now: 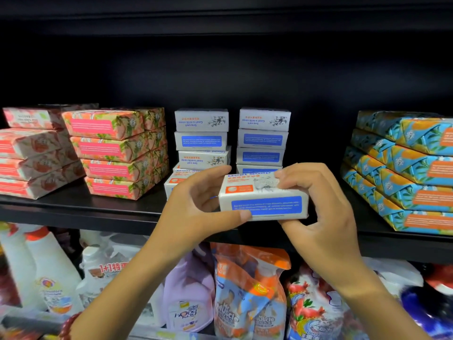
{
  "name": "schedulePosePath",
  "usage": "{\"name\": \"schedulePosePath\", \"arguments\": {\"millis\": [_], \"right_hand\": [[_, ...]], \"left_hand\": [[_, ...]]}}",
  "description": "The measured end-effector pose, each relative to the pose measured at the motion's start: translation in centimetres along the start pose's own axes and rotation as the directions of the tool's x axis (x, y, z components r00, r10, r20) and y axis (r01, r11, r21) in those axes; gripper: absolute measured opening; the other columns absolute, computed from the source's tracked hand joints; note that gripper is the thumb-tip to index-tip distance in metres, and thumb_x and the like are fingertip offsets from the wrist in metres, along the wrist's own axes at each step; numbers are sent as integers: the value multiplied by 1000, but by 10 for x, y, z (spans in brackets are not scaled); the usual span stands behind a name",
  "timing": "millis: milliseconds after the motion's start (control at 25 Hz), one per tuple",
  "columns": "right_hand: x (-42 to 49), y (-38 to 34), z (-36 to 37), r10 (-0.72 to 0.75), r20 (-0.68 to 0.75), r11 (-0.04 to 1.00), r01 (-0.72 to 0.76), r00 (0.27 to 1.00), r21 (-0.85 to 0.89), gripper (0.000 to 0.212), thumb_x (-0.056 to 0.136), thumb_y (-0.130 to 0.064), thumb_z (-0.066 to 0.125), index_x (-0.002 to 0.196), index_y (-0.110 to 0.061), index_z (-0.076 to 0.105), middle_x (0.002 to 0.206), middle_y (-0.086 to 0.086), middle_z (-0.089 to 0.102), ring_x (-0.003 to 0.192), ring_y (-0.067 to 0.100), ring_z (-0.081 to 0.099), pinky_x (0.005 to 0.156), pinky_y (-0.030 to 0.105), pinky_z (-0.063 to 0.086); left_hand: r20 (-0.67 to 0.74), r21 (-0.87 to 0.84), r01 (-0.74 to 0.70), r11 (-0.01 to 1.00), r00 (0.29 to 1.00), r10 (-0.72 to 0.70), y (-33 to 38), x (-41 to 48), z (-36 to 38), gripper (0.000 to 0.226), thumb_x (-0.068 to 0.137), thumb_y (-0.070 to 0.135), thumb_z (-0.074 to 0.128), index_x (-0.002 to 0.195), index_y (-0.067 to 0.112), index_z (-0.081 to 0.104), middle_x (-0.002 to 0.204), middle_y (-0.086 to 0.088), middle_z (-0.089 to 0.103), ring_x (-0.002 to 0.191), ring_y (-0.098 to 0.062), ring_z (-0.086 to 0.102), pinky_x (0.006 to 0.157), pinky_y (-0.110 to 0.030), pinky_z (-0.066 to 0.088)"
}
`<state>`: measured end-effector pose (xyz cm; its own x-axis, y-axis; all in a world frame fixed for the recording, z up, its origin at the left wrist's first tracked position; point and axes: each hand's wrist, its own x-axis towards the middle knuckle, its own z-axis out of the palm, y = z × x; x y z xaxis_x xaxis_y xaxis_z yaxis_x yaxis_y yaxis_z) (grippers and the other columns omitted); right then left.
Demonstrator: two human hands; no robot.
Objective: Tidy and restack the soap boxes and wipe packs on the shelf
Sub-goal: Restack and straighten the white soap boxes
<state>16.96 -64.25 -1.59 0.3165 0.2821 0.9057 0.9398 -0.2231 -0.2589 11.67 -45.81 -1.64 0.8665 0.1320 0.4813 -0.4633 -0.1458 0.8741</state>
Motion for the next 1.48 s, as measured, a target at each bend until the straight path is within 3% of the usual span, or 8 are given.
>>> {"name": "schedulePosePath", "arguments": {"millis": [320,440,560,760,920,1080,1280,1480], "right_hand": [[-1,4,0,98,204,995,-91,974,-44,40,77,-20,74,113,-14,57,114,-10,53,110,-4,46,92,10,38],[-7,12,-5,243,373,968,-201,896,-148,48,78,-43,67,121,-28,54,118,-20,50,111,-7,43,92,10,36],[-14,16,-2,268,515,935,-91,815,-342,47,78,-56,57,121,-37,51,120,-27,45,113,-10,35,89,9,32],[-16,18,0,274,513,926,-78,813,-370,42,80,-56,56,119,-41,50,118,-29,45,112,-10,33,83,7,32],[-17,20,1,277,509,918,-68,815,-390,42,79,-57,55,118,-42,51,114,-31,44,106,-14,32,76,1,28],[-19,18,2,287,492,906,-67,822,-418,42,80,-55,58,119,-40,54,119,-27,50,111,-8,41,75,1,25],[-21,18,1,262,490,904,-35,831,-425,44,82,-56,54,123,-40,51,123,-27,48,114,-7,40,77,1,24],[-1,18,-2,284,476,953,-190,832,-236,42,75,-50,62,112,-31,61,111,-21,57,104,-7,47,85,8,38]], "left_hand": [[-128,83,-8,997,992,19,5,-5,-25,71,43,21,86,110,22,63,101,5,73,94,-12,69,77,-20,54],[-224,129,-17,991,974,46,4,-5,-41,68,42,29,85,107,26,64,100,7,74,93,-11,69,77,-21,55],[-293,107,-41,993,953,71,2,2,-53,64,46,30,85,107,26,63,97,8,74,91,-9,70,71,-17,54],[-330,132,-67,989,938,107,-1,16,-61,78,52,34,84,124,17,57,99,12,73,96,-5,68,72,-17,55],[-282,231,-97,968,945,162,-11,19,-58,50,61,28,77,105,40,58,94,28,69,96,4,65,76,-8,49],[-323,266,-80,961,932,167,-24,22,-62,61,68,20,75,125,18,56,108,17,67,102,3,63,82,-11,50],[-263,589,-159,792,889,374,-22,20,-57,39,82,1,69,112,24,61,115,11,61,113,-10,58,95,-40,50],[-134,812,-292,505,749,649,-20,11,-39,23,83,16,67,104,8,67,114,2,59,111,-15,54,97,-29,42]]}}
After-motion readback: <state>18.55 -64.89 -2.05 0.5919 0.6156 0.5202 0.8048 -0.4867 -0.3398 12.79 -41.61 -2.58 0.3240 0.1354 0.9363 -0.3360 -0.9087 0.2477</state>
